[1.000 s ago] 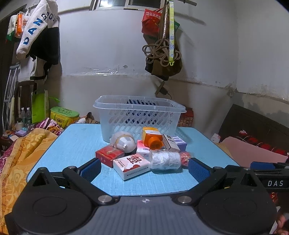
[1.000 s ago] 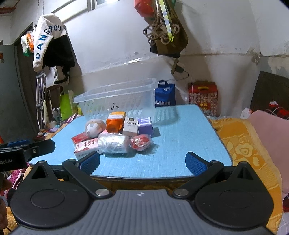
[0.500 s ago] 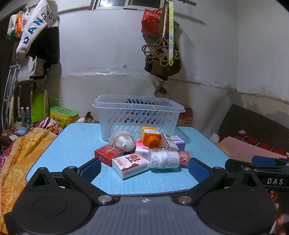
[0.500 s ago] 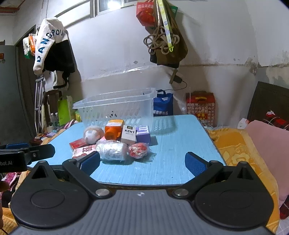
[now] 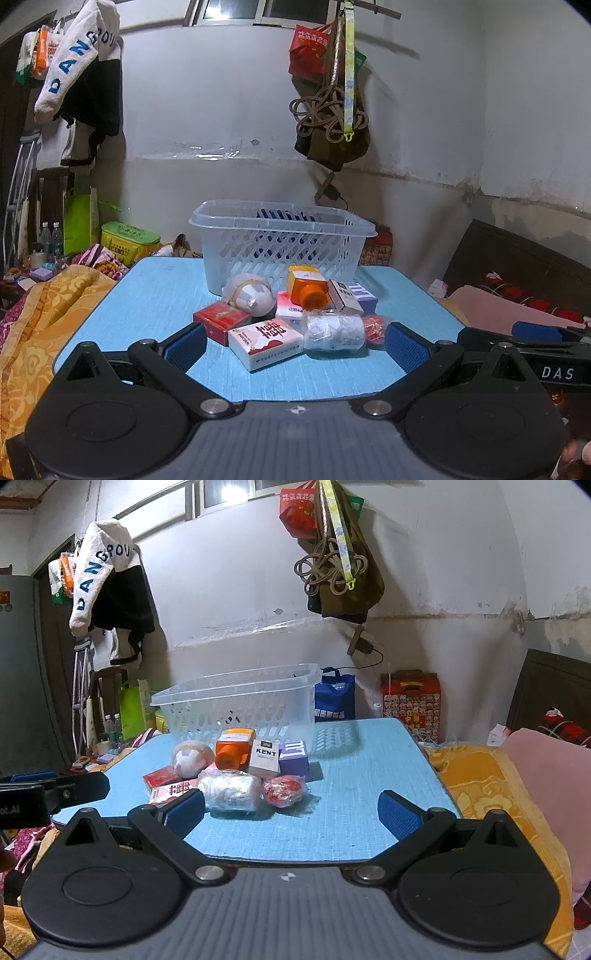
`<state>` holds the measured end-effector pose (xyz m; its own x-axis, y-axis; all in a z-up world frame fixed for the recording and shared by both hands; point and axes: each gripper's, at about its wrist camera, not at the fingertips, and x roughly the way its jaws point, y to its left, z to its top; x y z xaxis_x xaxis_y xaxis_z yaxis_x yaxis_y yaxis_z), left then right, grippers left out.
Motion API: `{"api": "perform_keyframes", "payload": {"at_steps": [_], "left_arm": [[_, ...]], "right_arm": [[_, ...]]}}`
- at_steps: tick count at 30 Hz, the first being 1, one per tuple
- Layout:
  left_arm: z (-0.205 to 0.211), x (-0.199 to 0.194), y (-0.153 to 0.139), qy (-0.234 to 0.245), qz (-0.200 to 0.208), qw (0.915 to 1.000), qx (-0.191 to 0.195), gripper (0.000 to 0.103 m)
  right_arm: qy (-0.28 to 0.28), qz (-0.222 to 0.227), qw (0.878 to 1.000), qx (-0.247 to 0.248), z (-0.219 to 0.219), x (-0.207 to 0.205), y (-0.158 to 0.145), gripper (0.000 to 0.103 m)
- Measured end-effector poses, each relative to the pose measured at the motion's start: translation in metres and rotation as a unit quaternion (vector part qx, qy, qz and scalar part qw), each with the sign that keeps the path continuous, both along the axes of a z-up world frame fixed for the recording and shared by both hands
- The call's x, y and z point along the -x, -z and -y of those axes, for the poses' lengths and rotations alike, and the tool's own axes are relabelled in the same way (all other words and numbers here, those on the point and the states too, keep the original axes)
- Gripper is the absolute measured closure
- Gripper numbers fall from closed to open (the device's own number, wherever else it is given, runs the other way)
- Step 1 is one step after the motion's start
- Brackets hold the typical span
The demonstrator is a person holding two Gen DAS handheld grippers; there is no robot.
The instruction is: Organize objects
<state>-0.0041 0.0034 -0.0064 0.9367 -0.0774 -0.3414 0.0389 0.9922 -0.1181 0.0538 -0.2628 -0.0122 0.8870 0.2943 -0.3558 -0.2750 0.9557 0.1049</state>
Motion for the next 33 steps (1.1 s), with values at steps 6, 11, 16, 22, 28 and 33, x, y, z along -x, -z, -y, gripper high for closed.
{"api": "perform_keyframes", "payload": {"at_steps": [6, 11, 16, 22, 28, 33], "left_arm": [[0.0016, 0.0037, -0.0020, -0.001, 0.014, 0.9999, -0.004, 0.000], [0.0030, 0.0043, -0.0023, -0.003, 0.020, 0.9998, -0.009, 0.000], [-0.0004, 0.0085, -0.0060, -0.002, 0.041, 0.9992, 0.001, 0.000], [0.0010, 0.0029, -0.0033, 0.010, 0.023, 0.9997, -0.001, 0.000], [0.0006, 0.0018, 0.0011, 0.012, 0.008, 0.9999, 0.005, 0.000], [-0.0005, 0.0018, 0.0031, 0.009, 0.002, 0.9999, 0.005, 0.000]], "right_arm": [[-0.008, -0.011, 1.000, -0.001, -0.0007, -0.0022, 0.0025, 0.001], [-0.007, -0.008, 1.000, -0.005, 0.0002, -0.0001, 0.0025, 0.001], [0.006, -0.023, 1.000, 0.017, -0.0033, -0.0040, 0.0049, 0.000], [0.007, -0.021, 1.000, 0.015, -0.0017, -0.0027, 0.0048, 0.000], [0.015, -0.010, 1.000, 0.008, 0.0014, 0.0006, 0.0031, 0.000], [0.012, -0.004, 1.000, 0.004, 0.0018, 0.0027, 0.0018, 0.000]]}}
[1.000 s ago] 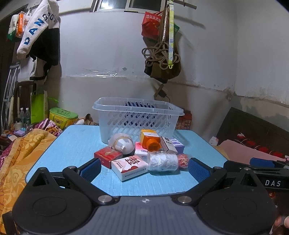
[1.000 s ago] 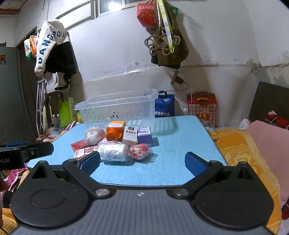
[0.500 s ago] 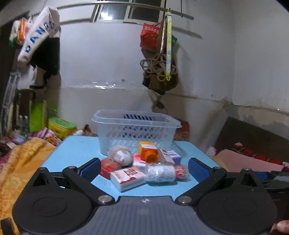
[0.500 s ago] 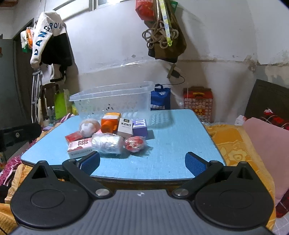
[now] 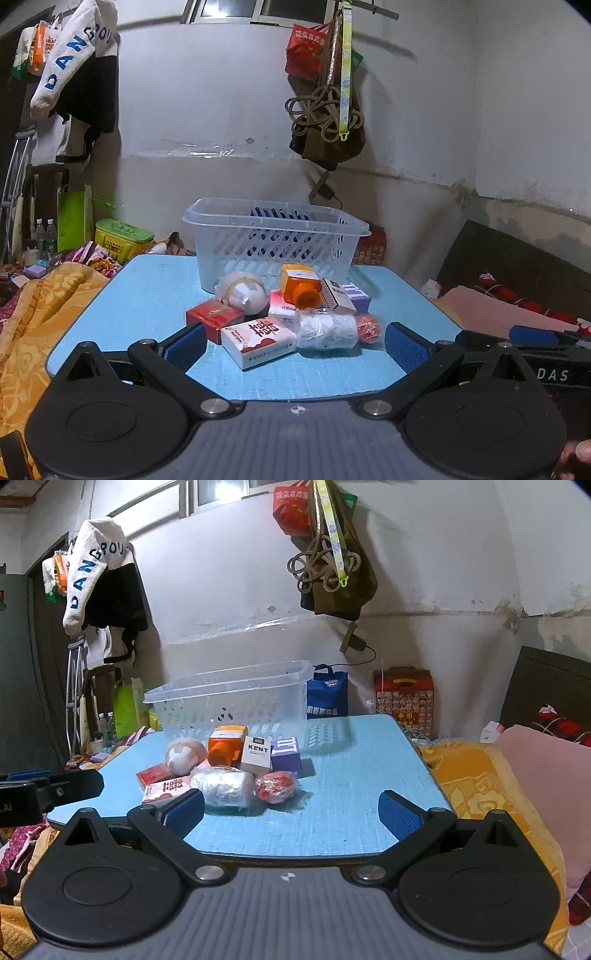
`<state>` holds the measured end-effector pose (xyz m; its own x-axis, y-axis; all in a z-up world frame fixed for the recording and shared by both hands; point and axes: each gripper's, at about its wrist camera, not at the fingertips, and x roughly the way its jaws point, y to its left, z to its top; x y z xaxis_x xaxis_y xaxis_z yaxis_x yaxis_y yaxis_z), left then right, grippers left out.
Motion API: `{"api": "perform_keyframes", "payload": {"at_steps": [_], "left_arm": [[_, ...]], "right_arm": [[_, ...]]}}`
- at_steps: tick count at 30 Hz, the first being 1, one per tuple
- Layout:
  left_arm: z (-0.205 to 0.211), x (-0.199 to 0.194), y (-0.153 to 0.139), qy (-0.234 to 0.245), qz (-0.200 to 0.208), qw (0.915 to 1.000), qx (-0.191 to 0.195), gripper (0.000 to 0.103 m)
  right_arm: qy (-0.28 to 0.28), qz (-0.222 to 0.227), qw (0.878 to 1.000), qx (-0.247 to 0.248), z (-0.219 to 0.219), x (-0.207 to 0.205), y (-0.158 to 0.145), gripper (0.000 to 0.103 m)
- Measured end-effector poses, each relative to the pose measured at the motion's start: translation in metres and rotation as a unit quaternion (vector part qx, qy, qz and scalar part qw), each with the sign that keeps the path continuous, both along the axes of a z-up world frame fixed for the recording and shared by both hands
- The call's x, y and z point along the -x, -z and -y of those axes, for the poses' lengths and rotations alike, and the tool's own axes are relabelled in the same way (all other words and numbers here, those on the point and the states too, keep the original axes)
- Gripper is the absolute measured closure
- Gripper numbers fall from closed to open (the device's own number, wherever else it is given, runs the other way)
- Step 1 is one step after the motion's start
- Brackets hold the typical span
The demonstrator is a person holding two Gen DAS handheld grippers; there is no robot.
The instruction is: Organize objects
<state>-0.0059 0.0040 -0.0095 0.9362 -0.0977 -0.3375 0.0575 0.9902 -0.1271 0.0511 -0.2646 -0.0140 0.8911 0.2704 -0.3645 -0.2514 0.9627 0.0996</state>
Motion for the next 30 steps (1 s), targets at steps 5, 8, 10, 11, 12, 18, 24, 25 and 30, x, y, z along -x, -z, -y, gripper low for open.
{"api": "perform_keyframes", "payload": {"at_steps": [5, 8, 10, 11, 12, 18, 24, 25, 30], "left_arm": [[-0.012, -0.005, 0.002, -0.008, -0.022, 0.9997, 0.005, 0.000], [-0.030, -0.014, 0.008, -0.009, -0.040, 0.9990, 0.017, 0.001], [-0.039, -0.025, 0.013, -0.012, -0.060, 0.9980, 0.013, 0.003], [-0.041, -0.031, 0.015, -0.012, -0.069, 0.9975, 0.010, 0.004], [-0.042, -0.039, 0.017, -0.008, -0.079, 0.9968, 0.005, 0.005], [-0.038, -0.087, 0.038, 0.015, -0.119, 0.9924, -0.028, 0.007], [-0.041, -0.119, 0.067, 0.021, -0.121, 0.9921, -0.024, 0.008], [-0.042, -0.123, 0.071, 0.022, -0.117, 0.9926, -0.022, 0.008], [-0.039, -0.132, 0.079, 0.030, -0.084, 0.9958, -0.018, 0.008]], "right_arm": [[-0.004, -0.007, 1.000, -0.022, 0.008, -0.003, 0.002, 0.000], [-0.020, -0.026, 0.999, -0.030, 0.012, -0.012, 0.007, 0.000], [-0.038, -0.032, 0.998, -0.030, 0.010, -0.020, 0.007, 0.000], [-0.046, -0.030, 0.998, -0.024, 0.006, -0.025, 0.007, 0.000], [-0.053, -0.030, 0.998, -0.013, 0.001, -0.031, 0.007, 0.000], [-0.077, -0.056, 0.990, 0.106, -0.037, -0.076, 0.024, 0.025], [-0.094, -0.070, 0.987, 0.108, -0.031, -0.104, 0.042, 0.030], [-0.097, -0.064, 0.988, 0.102, -0.029, -0.106, 0.043, 0.030], [-0.117, -0.051, 0.988, 0.091, -0.027, -0.124, 0.056, 0.030]]}}
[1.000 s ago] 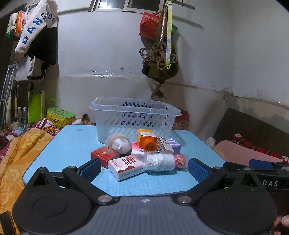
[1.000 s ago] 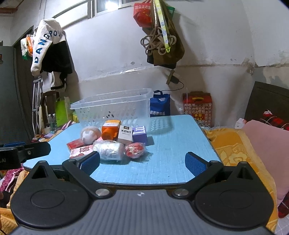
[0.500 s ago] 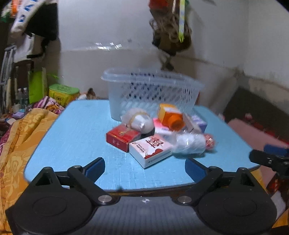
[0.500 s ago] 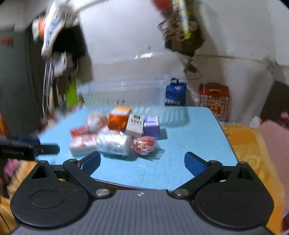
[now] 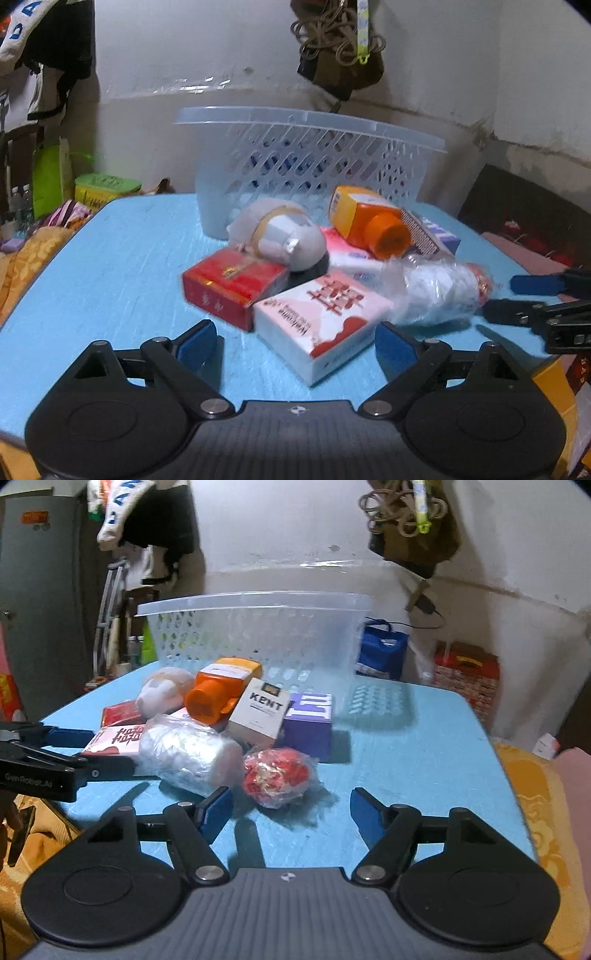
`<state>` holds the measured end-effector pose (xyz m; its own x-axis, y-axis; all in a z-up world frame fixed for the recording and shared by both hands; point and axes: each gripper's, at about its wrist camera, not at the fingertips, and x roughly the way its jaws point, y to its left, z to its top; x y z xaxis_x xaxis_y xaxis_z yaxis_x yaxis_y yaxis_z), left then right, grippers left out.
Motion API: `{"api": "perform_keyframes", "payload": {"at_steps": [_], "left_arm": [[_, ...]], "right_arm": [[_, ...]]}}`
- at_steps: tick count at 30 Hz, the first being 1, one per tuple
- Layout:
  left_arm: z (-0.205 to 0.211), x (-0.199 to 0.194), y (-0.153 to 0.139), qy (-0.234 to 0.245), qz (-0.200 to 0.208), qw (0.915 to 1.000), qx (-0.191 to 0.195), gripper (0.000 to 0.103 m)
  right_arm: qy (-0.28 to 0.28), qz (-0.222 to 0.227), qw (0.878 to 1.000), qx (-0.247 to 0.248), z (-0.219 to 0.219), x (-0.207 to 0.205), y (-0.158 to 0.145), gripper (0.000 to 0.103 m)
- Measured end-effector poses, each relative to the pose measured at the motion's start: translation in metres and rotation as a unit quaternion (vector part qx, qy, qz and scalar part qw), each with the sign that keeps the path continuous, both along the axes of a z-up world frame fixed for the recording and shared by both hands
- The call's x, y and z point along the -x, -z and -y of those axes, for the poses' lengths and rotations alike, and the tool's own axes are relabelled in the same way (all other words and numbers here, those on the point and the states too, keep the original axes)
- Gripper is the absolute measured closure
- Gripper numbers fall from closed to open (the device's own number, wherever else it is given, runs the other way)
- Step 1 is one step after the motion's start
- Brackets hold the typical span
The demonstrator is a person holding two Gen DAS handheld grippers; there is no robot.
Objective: Organize objects
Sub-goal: 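Grasp the white-red Welcome box with the left tool while the right tool grasps the red bagged ball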
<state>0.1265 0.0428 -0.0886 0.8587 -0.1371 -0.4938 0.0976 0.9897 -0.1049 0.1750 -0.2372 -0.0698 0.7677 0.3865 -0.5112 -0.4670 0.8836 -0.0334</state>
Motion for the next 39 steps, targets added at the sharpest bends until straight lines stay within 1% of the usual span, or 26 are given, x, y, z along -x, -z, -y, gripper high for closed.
{"api": "perform_keyframes", "payload": {"at_steps": [1, 4, 6, 8, 9, 10, 11, 12, 15, 17, 21, 24, 27, 31, 35, 39], "left_arm": [[0.002, -0.001, 0.001, 0.004, 0.005, 1.0000, -0.002, 0.008], [0.014, -0.005, 0.005, 0.005, 0.018, 0.9994, -0.030, 0.008], [0.018, -0.005, 0.006, 0.005, 0.024, 0.9987, -0.044, 0.008], [0.020, -0.004, 0.007, 0.012, 0.029, 0.9984, -0.047, 0.009], [0.020, -0.003, 0.007, 0.016, 0.032, 0.9983, -0.046, 0.017], [0.020, -0.001, 0.005, 0.014, 0.034, 0.9982, -0.047, 0.020], [0.019, 0.002, 0.005, 0.012, 0.034, 0.9982, -0.048, 0.021], [0.020, 0.005, 0.005, 0.014, 0.036, 0.9981, -0.048, 0.022], [0.025, 0.016, 0.006, 0.020, 0.048, 0.9961, -0.071, 0.025], [0.026, 0.018, 0.007, 0.022, 0.056, 0.9948, -0.082, 0.025], [0.022, 0.013, 0.007, 0.024, 0.052, 0.9959, -0.071, 0.023], [0.019, 0.012, 0.006, 0.026, 0.049, 0.9966, -0.061, 0.029], [0.021, 0.023, 0.005, 0.019, 0.058, 0.9952, -0.076, 0.032], [0.019, 0.034, 0.001, 0.017, 0.065, 0.9948, -0.077, 0.033], [0.014, 0.041, -0.004, 0.011, 0.068, 0.9956, -0.063, 0.034], [0.010, 0.047, -0.007, 0.004, 0.072, 0.9961, -0.050, 0.035]], "right_arm": [[0.001, 0.006, 1.000, 0.006, -0.002, -0.001, 0.002, 0.030], [0.000, 0.024, 1.000, 0.019, -0.007, -0.006, 0.008, 0.030], [0.001, 0.024, 1.000, 0.013, -0.006, -0.009, 0.009, 0.030], [-0.001, 0.017, 1.000, -0.007, -0.004, -0.014, 0.011, 0.031], [-0.002, 0.016, 1.000, -0.014, -0.003, -0.016, 0.011, 0.032], [-0.004, 0.014, 1.000, -0.017, -0.002, -0.017, 0.012, 0.035], [-0.010, 0.013, 1.000, -0.020, -0.002, -0.016, 0.011, 0.049], [-0.016, 0.012, 1.000, -0.019, -0.002, -0.016, 0.009, 0.052], [-0.021, 0.019, 0.999, -0.018, -0.002, -0.011, 0.004, 0.052], [-0.019, 0.025, 0.999, -0.016, -0.003, -0.010, 0.004, 0.052], [-0.017, 0.020, 1.000, -0.012, -0.004, -0.010, 0.004, 0.052], [-0.010, 0.023, 1.000, -0.005, -0.001, -0.005, 0.001, 0.052], [0.006, 0.016, 1.000, -0.015, 0.007, -0.002, -0.004, 0.052], [0.032, 0.016, 0.999, -0.025, 0.016, 0.001, -0.013, 0.053], [0.042, 0.024, 0.998, -0.038, 0.019, 0.008, -0.024, 0.053], [0.036, 0.036, 0.998, -0.034, 0.012, 0.018, -0.032, 0.053]]}}
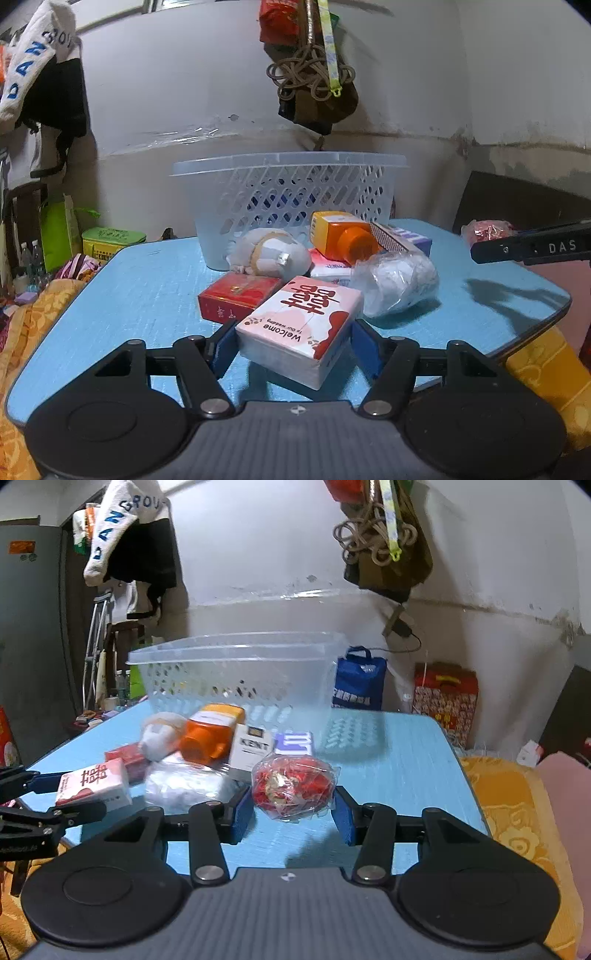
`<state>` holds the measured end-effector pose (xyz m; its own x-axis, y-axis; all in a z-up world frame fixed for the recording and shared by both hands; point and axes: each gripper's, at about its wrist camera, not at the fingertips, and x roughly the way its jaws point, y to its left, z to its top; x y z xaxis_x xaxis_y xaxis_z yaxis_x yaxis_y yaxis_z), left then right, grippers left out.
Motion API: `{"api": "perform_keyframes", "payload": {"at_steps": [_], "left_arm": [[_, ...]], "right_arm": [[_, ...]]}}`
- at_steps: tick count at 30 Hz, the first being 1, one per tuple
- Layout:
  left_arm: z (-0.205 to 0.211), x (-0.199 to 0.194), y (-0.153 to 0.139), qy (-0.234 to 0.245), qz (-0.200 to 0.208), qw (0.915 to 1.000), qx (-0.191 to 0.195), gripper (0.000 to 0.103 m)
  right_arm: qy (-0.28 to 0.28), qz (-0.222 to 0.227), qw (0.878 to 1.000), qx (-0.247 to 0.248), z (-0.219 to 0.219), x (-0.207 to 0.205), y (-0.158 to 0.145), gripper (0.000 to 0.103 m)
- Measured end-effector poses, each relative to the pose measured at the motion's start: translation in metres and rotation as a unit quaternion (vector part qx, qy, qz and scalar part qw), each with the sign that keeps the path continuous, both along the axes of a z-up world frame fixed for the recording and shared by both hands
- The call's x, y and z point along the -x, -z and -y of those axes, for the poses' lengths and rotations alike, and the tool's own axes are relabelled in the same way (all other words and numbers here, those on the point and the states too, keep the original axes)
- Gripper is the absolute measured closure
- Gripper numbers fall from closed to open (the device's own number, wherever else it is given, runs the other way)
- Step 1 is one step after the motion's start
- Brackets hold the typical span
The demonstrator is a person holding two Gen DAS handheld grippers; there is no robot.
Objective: Organize objects
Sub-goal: 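Grasp the white-red Welcome box with the left tool while the right tool grasps the red bagged ball, then carry both items over the clear basket and open both tools to drop them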
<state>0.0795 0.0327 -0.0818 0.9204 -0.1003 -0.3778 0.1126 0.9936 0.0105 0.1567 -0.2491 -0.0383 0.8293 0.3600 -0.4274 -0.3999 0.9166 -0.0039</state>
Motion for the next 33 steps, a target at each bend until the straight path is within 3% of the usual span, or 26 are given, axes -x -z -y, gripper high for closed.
{"api": "perform_keyframes", "payload": {"at_steps": [15, 22, 26, 33], "left_arm": [[-0.008, 0.014, -0.030, -0.014, 0.033, 0.9986, 0.039, 0.036], [-0.020, 0.019, -0.059, -0.016, 0.052, 0.9951, 0.083, 0.036], [-0.015, 0.011, -0.069, -0.015, 0.058, 0.9954, 0.074, 0.036], [-0.024, -0.012, -0.089, -0.020, 0.053, 0.9937, 0.097, 0.036]], "right_arm": [[-0.024, 0.020, 0.999, -0.027, -0.009, 0.010, -0.020, 0.053], [-0.030, 0.033, 0.998, -0.050, -0.006, 0.014, -0.033, 0.053], [-0.035, 0.030, 0.997, -0.057, -0.008, 0.010, -0.036, 0.053], [-0.029, 0.045, 0.996, -0.076, -0.009, -0.008, -0.057, 0.053]]}}
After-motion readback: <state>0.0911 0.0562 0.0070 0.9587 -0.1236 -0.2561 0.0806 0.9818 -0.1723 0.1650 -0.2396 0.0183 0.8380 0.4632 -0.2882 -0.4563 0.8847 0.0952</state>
